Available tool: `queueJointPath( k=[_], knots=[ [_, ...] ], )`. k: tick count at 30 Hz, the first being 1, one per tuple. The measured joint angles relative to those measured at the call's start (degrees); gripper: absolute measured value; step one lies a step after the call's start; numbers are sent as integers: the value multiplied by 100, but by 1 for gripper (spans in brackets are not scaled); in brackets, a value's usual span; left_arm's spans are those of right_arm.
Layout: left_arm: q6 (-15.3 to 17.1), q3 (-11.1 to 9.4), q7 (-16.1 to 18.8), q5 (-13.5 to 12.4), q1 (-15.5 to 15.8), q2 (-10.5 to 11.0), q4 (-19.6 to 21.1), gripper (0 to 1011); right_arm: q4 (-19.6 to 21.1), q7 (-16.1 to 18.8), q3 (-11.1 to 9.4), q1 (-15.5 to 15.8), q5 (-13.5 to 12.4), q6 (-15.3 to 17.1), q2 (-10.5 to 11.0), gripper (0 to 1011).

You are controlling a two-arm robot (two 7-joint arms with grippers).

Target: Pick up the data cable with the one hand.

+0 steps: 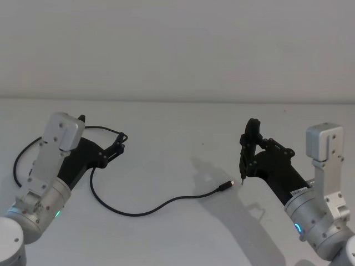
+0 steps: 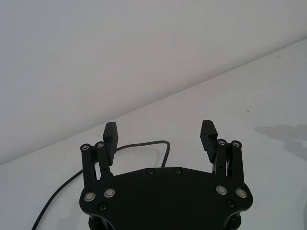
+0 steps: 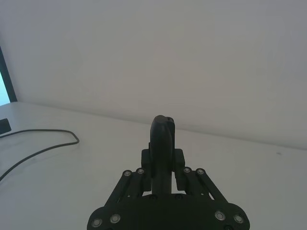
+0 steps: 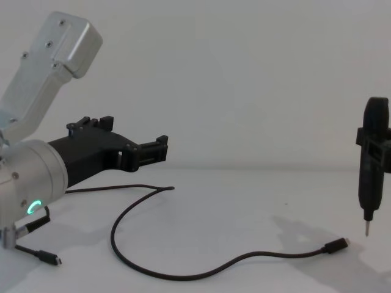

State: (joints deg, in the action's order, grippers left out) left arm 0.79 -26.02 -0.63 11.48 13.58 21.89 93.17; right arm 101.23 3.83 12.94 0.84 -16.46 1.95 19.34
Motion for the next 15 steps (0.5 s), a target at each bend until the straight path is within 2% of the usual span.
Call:
queueJointPath(
  k=[15],
  knots=[
    [10,-1,-38,0,4,8,16,1001,0,0,0,0,0,0,0,274]
  ],
)
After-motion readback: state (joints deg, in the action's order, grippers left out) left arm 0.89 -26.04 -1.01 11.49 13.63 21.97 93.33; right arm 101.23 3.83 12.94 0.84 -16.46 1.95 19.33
